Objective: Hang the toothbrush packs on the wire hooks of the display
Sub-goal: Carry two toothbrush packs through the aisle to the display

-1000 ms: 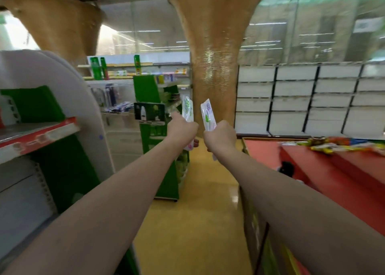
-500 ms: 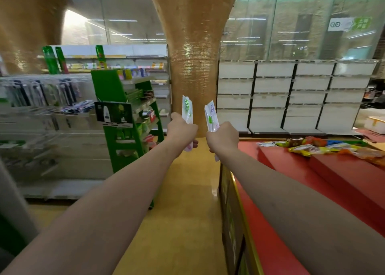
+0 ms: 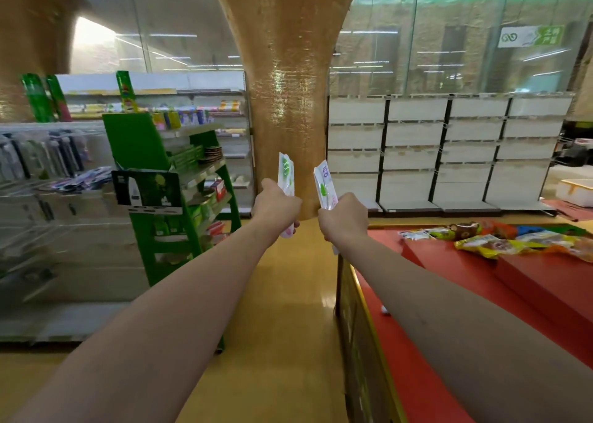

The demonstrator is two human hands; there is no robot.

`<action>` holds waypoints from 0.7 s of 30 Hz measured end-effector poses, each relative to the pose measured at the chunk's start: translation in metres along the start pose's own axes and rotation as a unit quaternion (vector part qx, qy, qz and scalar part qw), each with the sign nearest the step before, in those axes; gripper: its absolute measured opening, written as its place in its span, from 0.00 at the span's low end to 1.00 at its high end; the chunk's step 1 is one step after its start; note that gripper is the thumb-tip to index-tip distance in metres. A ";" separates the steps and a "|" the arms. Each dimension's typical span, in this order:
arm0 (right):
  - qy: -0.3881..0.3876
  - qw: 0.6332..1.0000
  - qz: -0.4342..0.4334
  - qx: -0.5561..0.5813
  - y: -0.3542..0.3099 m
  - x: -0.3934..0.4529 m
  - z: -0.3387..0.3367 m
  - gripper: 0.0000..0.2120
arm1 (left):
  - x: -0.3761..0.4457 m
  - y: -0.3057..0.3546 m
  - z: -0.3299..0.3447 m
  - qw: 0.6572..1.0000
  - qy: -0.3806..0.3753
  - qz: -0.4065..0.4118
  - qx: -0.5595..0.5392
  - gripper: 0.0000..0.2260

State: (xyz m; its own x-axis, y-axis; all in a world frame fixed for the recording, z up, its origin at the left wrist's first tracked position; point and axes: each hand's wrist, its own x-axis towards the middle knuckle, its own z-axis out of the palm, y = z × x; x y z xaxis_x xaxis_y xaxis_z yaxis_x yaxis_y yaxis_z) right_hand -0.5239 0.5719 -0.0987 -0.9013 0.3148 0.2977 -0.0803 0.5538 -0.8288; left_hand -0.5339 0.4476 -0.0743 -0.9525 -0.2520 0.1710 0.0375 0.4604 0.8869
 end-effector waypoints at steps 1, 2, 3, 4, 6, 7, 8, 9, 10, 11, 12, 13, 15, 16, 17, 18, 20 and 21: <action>0.003 1.000 -0.002 -0.002 -0.002 0.014 0.010 0.14 | 0.018 -0.001 0.000 1.000 0.001 0.003 0.002 0.16; 0.005 1.000 -0.005 -0.004 -0.005 0.029 0.021 0.14 | 0.036 -0.001 0.000 1.000 0.003 0.005 0.003 0.16; 0.004 1.000 -0.008 -0.002 -0.009 0.043 0.032 0.15 | 0.054 -0.002 -0.001 1.000 0.006 0.009 0.002 0.17; 0.002 1.000 -0.009 0.002 -0.014 0.057 0.044 0.15 | 0.072 -0.004 -0.003 1.000 0.008 0.013 0.003 0.17; -0.004 1.000 -0.009 0.011 -0.025 0.085 0.071 0.14 | 0.108 -0.009 -0.009 1.000 0.013 0.016 0.014 0.16; -0.009 1.000 -0.010 0.015 -0.031 0.098 0.085 0.14 | 0.127 -0.012 -0.014 1.000 0.018 0.017 0.018 0.16; -0.015 1.000 -0.012 0.016 -0.037 0.111 0.099 0.14 | 0.147 -0.016 -0.020 0.999 0.025 0.018 0.023 0.15; -0.021 0.999 -0.019 0.017 -0.043 0.124 0.114 0.13 | 0.166 -0.019 -0.026 0.999 0.035 0.019 0.029 0.15; -0.027 0.999 -0.026 0.019 -0.049 0.136 0.127 0.13 | 0.185 -0.022 -0.033 0.998 0.048 0.021 0.036 0.15; -0.032 0.999 -0.033 0.020 -0.054 0.150 0.141 0.13 | 0.203 -0.025 -0.040 0.997 0.061 0.021 0.042 0.15; -0.037 0.998 -0.040 0.023 -0.060 0.161 0.155 0.13 | 0.220 -0.028 -0.047 0.996 0.070 0.017 0.049 0.16; -0.045 0.998 -0.046 0.025 -0.066 0.172 0.167 0.13 | 0.235 -0.031 -0.054 0.995 0.077 0.010 0.058 0.18; -0.061 0.996 -0.054 0.034 -0.077 0.190 0.193 0.13 | 0.259 -0.042 -0.065 0.994 0.087 -0.004 0.067 0.20; -0.073 0.995 -0.056 0.040 -0.082 0.198 0.207 0.12 | 0.270 -0.048 -0.072 0.993 0.095 -0.012 0.066 0.20; -0.086 0.994 -0.058 0.046 -0.087 0.205 0.222 0.12 | 0.281 -0.055 -0.077 0.992 0.106 -0.019 0.065 0.20; -0.100 0.992 -0.059 0.049 -0.092 0.210 0.236 0.12 | 0.292 -0.062 -0.083 0.990 0.116 -0.025 0.069 0.19; -0.128 0.988 -0.067 0.058 -0.101 0.221 0.266 0.11 | 0.313 -0.078 -0.094 0.986 0.139 -0.040 0.087 0.16; -0.137 0.986 -0.072 0.064 -0.105 0.226 0.280 0.10 | 0.323 -0.086 -0.100 0.983 0.150 -0.047 0.092 0.16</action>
State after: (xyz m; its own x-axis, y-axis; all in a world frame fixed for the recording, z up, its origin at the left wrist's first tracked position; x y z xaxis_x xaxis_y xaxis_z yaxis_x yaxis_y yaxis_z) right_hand -0.8386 0.3687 -0.0770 -0.9563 0.0104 0.2923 -0.2532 0.4710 -0.8450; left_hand -0.8142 0.2421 -0.0522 -0.8156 -0.5288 0.2349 -0.1284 0.5612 0.8176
